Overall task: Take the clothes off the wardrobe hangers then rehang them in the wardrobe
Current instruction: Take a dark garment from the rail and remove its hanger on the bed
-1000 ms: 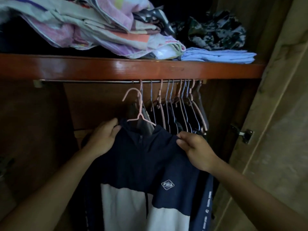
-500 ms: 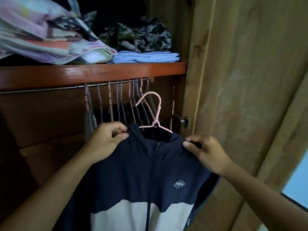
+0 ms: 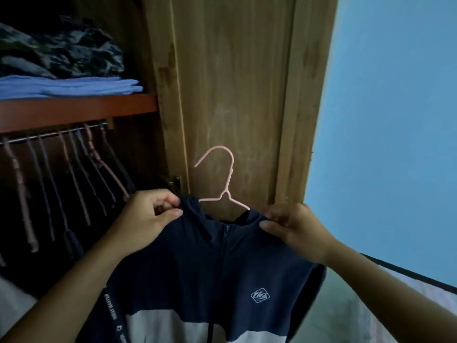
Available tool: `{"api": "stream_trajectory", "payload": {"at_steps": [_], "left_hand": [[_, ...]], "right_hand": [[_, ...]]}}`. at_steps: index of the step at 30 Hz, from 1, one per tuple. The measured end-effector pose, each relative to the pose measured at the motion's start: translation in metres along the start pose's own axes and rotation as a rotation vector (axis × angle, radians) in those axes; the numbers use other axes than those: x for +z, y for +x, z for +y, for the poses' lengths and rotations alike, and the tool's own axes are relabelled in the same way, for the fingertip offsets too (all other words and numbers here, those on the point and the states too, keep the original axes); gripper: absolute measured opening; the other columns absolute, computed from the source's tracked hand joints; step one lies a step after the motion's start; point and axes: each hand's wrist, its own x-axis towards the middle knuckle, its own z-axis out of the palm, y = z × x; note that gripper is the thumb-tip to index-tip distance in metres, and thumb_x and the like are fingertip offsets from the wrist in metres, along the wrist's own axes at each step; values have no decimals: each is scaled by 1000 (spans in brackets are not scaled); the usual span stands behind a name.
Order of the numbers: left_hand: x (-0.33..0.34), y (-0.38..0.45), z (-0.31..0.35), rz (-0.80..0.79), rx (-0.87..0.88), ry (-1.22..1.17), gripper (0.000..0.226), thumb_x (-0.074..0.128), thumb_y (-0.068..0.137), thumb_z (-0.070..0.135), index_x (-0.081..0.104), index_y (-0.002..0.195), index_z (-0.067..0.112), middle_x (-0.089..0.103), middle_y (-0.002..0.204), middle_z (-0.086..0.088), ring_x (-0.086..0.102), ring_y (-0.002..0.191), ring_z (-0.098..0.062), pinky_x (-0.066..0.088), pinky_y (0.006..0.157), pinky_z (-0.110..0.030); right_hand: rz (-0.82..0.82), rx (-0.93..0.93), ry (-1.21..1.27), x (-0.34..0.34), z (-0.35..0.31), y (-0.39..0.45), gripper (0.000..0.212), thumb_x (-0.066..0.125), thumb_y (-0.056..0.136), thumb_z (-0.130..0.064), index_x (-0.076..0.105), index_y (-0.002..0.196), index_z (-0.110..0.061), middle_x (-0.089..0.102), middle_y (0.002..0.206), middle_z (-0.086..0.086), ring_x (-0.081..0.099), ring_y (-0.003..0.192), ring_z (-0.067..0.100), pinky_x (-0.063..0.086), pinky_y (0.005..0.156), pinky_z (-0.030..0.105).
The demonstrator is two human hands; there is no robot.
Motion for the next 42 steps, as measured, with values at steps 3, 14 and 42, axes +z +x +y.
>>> {"api": "stream_trajectory", "payload": {"at_steps": [3, 14, 42], "left_hand": [[20, 22, 2, -79, 59, -90, 26, 75, 83, 8, 70, 81, 34, 71, 77, 4, 67, 71, -8, 51, 69, -27], [126, 75, 31, -482, 340, -399, 27, 71, 86, 3, 69, 79, 29, 67, 74, 3, 63, 70, -8, 47, 67, -21], [388, -86, 197, -1328, 878, -402, 15, 71, 88, 13, 69, 84, 27, 68, 73, 9, 65, 68, -8, 55, 65, -33]], "right_hand": [[16, 102, -75, -22, -2, -15, 28, 68, 92, -27, 56, 68, -19, 51, 61, -5, 45, 59, 11, 43, 62, 30], [192, 525, -315, -65, -43, -105, 21, 67, 91, -28, 55, 107, -32, 67, 69, -14, 57, 60, 8, 38, 63, 23], [468, 1515, -442, -11, -140, -386, 4, 63, 93, -21, 64, 95, -24, 63, 79, -11, 57, 74, 1, 40, 65, 16]]}}
